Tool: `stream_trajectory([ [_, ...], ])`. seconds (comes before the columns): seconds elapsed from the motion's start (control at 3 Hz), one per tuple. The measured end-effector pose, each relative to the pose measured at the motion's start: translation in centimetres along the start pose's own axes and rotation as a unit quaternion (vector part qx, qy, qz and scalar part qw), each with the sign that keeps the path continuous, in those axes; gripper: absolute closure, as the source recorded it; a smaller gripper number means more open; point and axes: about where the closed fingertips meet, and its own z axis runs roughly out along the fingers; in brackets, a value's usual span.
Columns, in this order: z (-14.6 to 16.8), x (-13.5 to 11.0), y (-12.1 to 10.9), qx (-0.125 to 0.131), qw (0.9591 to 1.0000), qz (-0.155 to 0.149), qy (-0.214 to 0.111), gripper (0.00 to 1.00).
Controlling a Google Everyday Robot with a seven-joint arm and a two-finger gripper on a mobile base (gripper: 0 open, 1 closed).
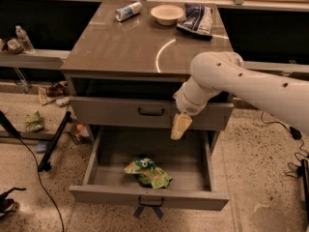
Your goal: Open top drawer
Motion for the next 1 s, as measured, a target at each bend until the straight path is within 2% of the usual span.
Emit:
stream_trajectory([
  [0.67, -0.3, 0.3, 1.6, -0.011, 0.9999, -0.003, -0.007, 0.63],
  [1.0, -1.1, 0.1, 1.7, -0.013, 0.9999, -0.003, -0.007, 0.95],
])
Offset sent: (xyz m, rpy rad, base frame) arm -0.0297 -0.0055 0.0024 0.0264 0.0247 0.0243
